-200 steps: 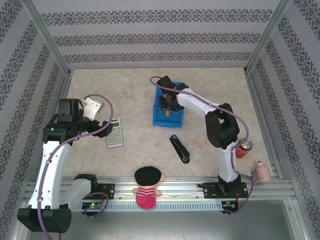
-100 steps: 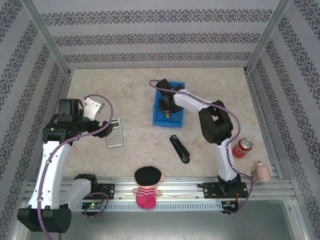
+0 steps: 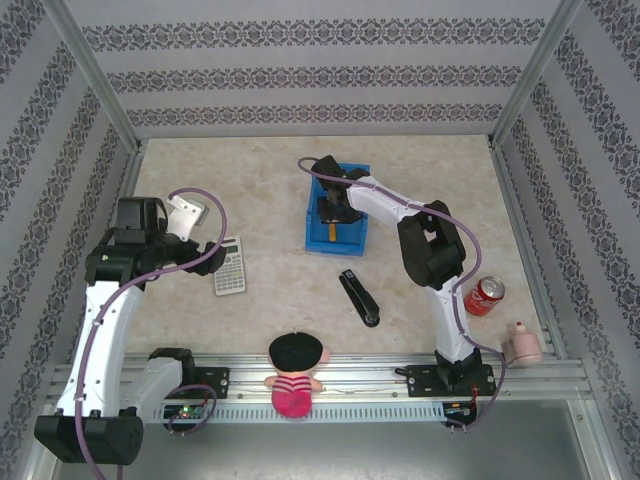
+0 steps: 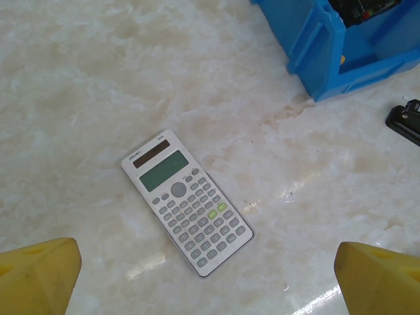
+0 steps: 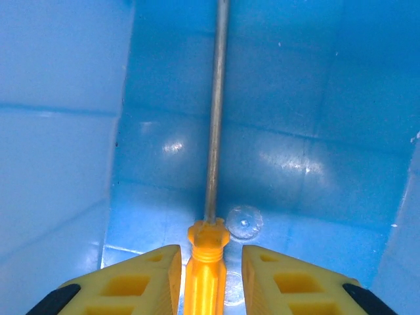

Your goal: Put the screwdriver in the bin

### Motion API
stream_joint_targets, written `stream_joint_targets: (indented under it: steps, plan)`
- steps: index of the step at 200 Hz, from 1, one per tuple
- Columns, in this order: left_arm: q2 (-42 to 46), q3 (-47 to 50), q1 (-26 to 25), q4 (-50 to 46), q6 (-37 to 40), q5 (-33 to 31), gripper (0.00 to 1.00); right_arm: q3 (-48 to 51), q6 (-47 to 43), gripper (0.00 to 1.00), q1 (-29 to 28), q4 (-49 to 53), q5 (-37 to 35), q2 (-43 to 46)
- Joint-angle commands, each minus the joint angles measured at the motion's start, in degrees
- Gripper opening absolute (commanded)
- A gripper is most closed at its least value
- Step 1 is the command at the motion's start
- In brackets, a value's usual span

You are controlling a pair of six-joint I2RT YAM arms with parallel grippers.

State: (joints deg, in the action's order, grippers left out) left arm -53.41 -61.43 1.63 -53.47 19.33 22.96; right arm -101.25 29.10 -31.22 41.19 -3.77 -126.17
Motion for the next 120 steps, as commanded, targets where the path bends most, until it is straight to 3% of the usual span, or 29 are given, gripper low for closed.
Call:
stream_joint_targets:
  steps: [1,75,120]
  plan:
    - [-0.14,-1.47,0.4,-1.73,0.72,1.21,0.99,-2.03,-0.75,0.32,0.46,1.95,-0.87,0.7]
    - [-0.78,-0.78,0.4,-1.11,1.39,1.33,0.99,-1.39,-2.14,0.35,-0.52,3.66,-2.14,8.07]
    - [-4.16,-1.11,0.39,-0.09,1.25,1.25,0.99,4.67,-4.61,0.39,-2.78,1.95,-4.71,19.41]
